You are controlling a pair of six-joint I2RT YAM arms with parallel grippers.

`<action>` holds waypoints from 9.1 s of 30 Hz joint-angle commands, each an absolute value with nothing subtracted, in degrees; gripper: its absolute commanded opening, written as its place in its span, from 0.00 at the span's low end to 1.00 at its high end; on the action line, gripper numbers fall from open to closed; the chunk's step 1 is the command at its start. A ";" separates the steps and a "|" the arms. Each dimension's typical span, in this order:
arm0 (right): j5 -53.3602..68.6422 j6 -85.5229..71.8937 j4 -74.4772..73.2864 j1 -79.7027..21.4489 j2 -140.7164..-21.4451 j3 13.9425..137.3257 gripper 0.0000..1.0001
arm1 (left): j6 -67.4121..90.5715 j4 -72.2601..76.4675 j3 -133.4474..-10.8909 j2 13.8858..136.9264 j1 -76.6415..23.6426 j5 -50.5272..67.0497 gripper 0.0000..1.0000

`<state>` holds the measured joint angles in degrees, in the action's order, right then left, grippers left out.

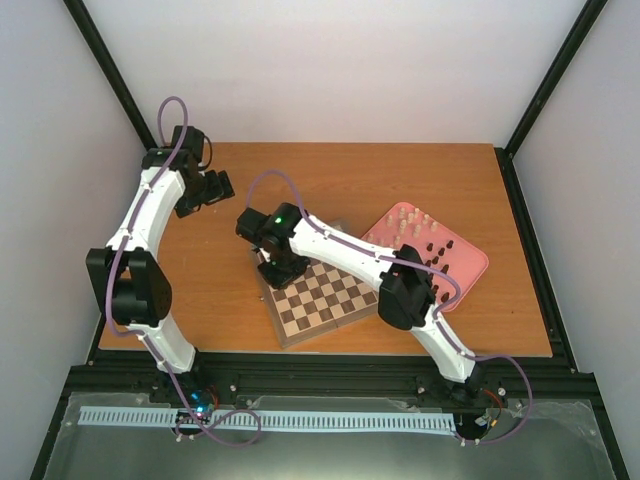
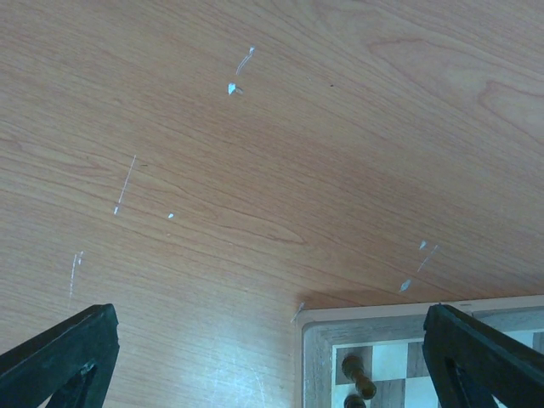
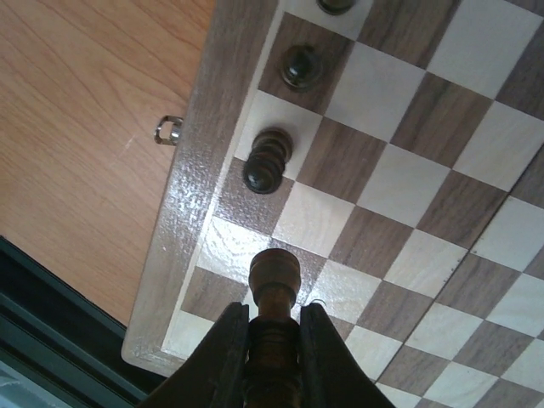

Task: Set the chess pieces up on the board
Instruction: Place the chess piece on the chessboard, then pick up the chess piece from the storage box, then place the chess piece on the chessboard.

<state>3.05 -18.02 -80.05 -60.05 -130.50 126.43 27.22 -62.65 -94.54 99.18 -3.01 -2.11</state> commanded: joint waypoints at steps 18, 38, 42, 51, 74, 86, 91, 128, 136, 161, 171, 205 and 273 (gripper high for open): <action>1.49 -17.98 -74.45 -62.36 -134.43 123.62 0.03 | 27.69 -61.70 -94.59 96.44 -3.17 -2.33 1.00; 2.37 -16.29 -75.10 -62.34 -137.33 127.93 0.03 | 27.60 -61.71 -94.49 96.11 -3.24 -2.29 1.00; 2.20 -16.32 -75.67 -62.40 -137.54 128.27 0.03 | 27.64 -61.62 -94.10 95.91 -3.25 -2.25 1.00; 2.24 -15.99 -76.13 -62.75 -137.50 128.29 0.03 | 27.60 -61.61 -93.90 95.74 -3.25 -2.30 1.00; 0.36 -15.71 -77.87 -62.85 -137.83 129.40 0.06 | 27.65 -61.70 -94.39 96.34 -3.19 -2.24 1.00; 1.58 -14.76 -78.12 -63.29 -137.99 129.64 0.06 | 27.51 -61.83 -94.65 96.57 -3.19 -2.38 1.00; 1.56 -14.76 -78.05 -63.37 -138.01 129.68 0.09 | 27.51 -61.72 -94.37 96.33 -3.23 -2.46 1.00; -11.19 -24.80 -77.85 -47.55 -102.40 104.28 0.70 | 27.21 -62.49 -95.39 96.22 -3.23 -3.85 1.00; -9.74 -26.08 -73.61 -19.90 -85.93 76.21 0.65 | 27.33 -62.76 -96.91 97.82 -3.23 -3.02 1.00; 0.81 -19.45 -55.92 1.19 -95.45 64.08 0.50 | 27.25 -63.04 -96.94 100.07 -3.21 -3.78 1.00; 1.32 -19.09 -53.71 1.64 -98.18 64.40 0.41 | 27.18 -63.11 -96.94 100.22 -3.18 -3.60 1.00; 0.20 -19.46 -54.94 2.27 -97.20 66.11 0.03 | 26.98 -63.19 -96.86 100.34 -3.24 -4.04 1.00; 1.27 -18.51 -60.23 -65.64 -121.07 104.45 0.03 | 27.52 -60.97 -92.99 96.95 -3.33 -3.80 1.00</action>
<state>0.12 -20.32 -60.18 -64.93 -119.24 102.28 27.22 -61.34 -92.62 98.06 -3.01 -3.46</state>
